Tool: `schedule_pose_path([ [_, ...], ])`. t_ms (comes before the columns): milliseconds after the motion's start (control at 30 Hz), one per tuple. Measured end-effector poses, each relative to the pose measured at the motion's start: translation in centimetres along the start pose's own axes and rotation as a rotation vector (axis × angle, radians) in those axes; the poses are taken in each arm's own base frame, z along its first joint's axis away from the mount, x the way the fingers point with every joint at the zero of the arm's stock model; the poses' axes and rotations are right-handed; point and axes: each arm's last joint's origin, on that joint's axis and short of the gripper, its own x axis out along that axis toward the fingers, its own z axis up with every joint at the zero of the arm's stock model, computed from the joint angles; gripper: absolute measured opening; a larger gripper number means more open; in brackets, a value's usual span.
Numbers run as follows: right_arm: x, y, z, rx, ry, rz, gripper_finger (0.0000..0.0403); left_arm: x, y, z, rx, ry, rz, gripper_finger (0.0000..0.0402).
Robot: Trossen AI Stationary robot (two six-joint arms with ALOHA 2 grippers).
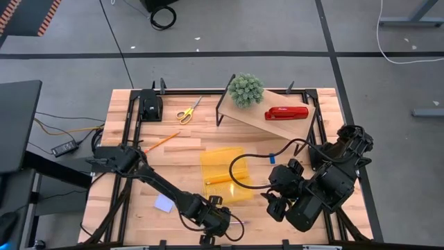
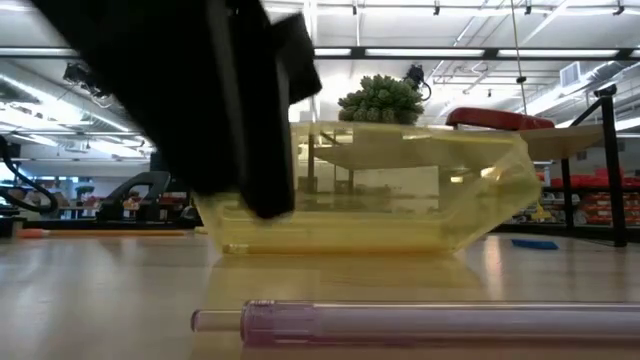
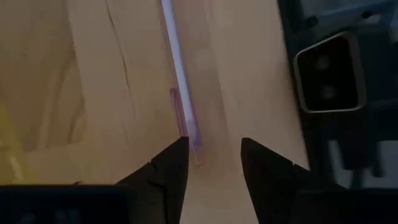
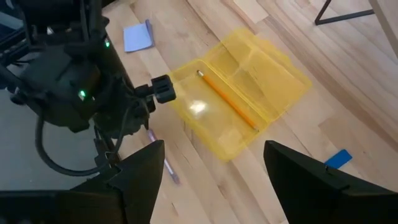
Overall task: Pack school essentials
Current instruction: Put the pen into the supply box
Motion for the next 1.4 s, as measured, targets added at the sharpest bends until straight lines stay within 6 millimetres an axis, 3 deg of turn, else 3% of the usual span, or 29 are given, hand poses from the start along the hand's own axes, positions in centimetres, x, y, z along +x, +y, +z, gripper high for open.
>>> schedule_pose_path([
  [167, 0.0, 0.0, 0.0, 0.000, 0.000, 0.000, 0.0282, 2.2, 0.3, -0.8, -0.046, 0.048, 0.025, 0.0144],
  [267, 0.0, 0.0, 0.0, 0.004, 0.000, 0.000, 0.0282, 2.6, 0.6, -0.7, -0.083, 0.047, 0.027, 0.0136],
  [667, 0.0, 0.0, 0.0, 0.008, 0.000, 0.000, 0.0282, 3.0, 1.1, -0.7, -0.118, 0.052, 0.035, 0.0110],
  [1000, 0.0, 0.0, 0.0, 0.008, 0.000, 0.000, 0.0282, 4.6, 1.4, -0.9, -0.176, 0.049, 0.042, 0.0071],
  [1167, 0.0, 0.0, 0.0, 0.007, 0.000, 0.000, 0.0282, 4.6, 1.1, -1.0, -0.169, 0.051, 0.036, 0.0050],
  [1400, 0.0, 0.0, 0.0, 0.003, 0.000, 0.000, 0.0282, 4.2, 1.0, -0.8, -0.182, 0.049, 0.032, 0.0050],
])
